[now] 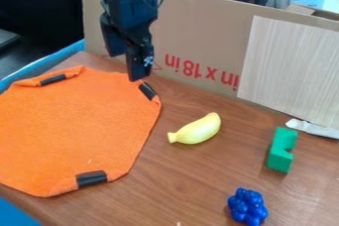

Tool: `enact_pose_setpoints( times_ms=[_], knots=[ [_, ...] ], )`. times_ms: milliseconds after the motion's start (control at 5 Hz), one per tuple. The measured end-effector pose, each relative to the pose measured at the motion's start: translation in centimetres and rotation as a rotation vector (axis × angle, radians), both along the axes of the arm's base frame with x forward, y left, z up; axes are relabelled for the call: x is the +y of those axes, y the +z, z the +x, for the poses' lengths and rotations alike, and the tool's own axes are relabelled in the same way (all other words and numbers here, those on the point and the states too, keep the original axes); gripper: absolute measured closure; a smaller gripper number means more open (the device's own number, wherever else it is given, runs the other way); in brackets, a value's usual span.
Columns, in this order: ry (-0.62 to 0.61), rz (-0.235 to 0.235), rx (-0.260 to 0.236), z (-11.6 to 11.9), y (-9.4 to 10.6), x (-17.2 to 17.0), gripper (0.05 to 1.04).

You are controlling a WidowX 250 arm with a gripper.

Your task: Put the green figure to the top edge of the cloth

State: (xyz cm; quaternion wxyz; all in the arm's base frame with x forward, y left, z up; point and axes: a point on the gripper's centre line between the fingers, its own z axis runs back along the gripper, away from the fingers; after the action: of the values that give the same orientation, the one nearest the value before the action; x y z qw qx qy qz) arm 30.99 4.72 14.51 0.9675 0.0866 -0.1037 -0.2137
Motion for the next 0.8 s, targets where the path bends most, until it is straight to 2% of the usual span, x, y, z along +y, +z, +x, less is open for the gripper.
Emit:
enact_pose_setpoints(
  times_ms=[200, 400, 600, 800],
  knots=[
    [0.002, -0.011, 0.024, 0.2, -0.9, -0.1, 0.083],
    [-0.067, -0.09, 0.023, 2.3, -3.5, -3.7, 0.084],
    [0.032, -0.081, 0.007, 2.9, -4.2, -5.8, 0.084],
    [0.09, -0.186, -0.017, 4.5, -5.5, -7.9, 0.084]
  ],
)
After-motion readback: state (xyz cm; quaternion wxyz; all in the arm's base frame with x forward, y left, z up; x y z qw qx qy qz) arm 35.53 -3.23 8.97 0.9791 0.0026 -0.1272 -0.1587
